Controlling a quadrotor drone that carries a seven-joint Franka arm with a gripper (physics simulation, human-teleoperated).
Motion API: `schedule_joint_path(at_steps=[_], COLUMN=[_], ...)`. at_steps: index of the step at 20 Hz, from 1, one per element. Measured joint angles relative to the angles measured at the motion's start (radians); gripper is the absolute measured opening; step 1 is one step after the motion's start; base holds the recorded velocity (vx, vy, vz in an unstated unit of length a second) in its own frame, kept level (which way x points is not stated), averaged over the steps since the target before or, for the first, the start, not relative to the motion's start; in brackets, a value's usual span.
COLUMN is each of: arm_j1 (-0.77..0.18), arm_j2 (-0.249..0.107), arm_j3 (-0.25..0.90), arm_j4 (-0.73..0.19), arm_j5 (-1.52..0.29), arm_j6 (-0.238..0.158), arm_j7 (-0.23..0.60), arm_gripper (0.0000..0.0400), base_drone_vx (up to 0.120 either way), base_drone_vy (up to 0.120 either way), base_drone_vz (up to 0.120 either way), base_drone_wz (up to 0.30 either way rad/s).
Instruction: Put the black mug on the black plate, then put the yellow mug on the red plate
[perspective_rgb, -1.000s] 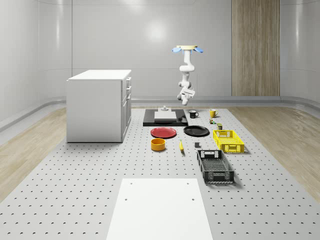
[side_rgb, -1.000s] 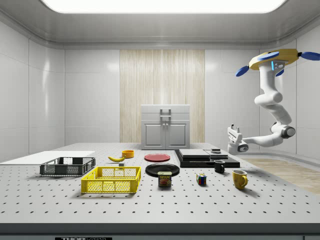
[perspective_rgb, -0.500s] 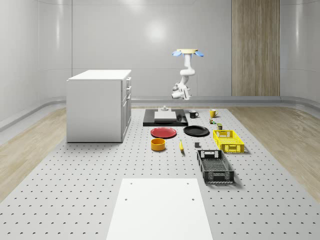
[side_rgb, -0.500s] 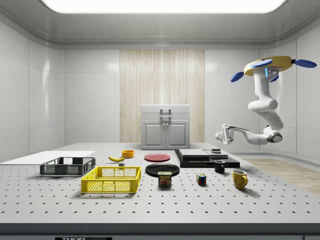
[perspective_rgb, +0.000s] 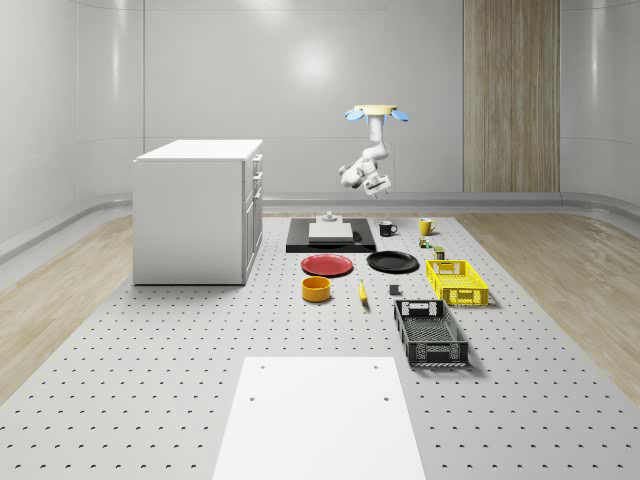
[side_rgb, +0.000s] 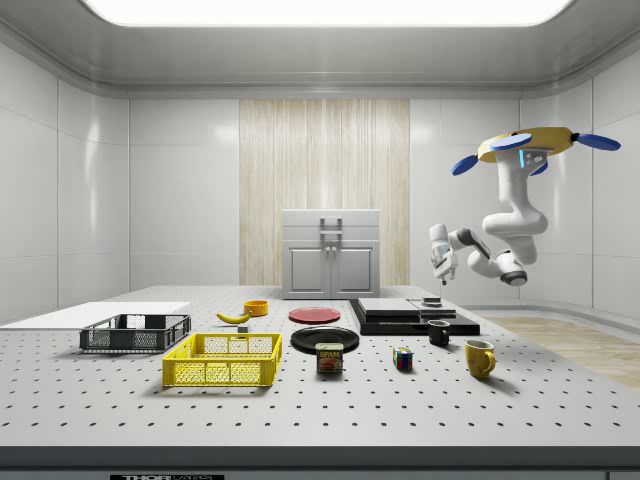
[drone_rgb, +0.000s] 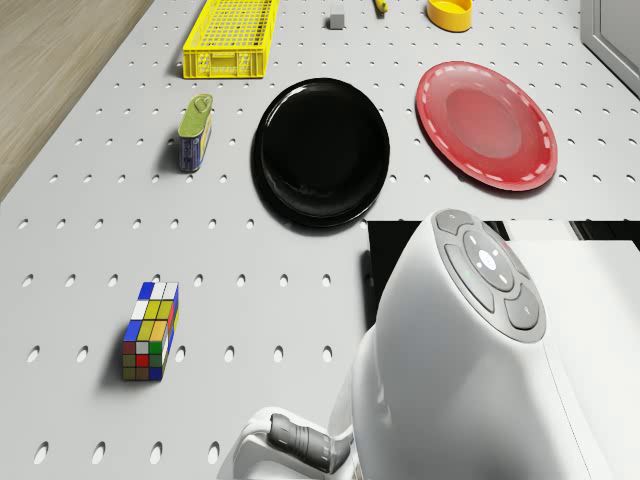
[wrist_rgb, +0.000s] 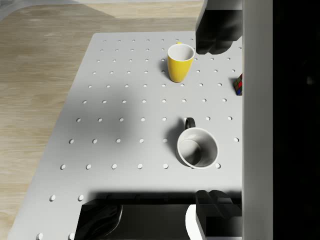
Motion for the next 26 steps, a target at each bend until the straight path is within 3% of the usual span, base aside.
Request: schedule_joint_path(at_steps=[4, 9, 21, 26], arm_j1=[-0.131, -0.218, -0.291, -0.304], arm_j2=[-0.042, -0.084, -0.158, -0.185], arm_j3=[0.065, 0.107, 0.151, 0.162], arm_j4=[-0.030, -0.041, -0.041, -0.039], arm_j5=[-0.087, -0.121, -0.110, -0.097], arm_j6=[-0.058, -0.085, -0.059, -0.038], arm_j7=[0.086, 0.144, 0.199, 0.210], arm_gripper=[0.0400, 0.0400, 0.0400, 0.0400], base_drone_vx=[0.000, 0.048, 0.017, 0.088], base_drone_vy=[-0.060, -0.064, 0.023, 0.000], base_drone_vz=[-0.120, -0.120, -0.120, 0.000], base_drone_wz=[0.000, 0.000, 0.000, 0.000])
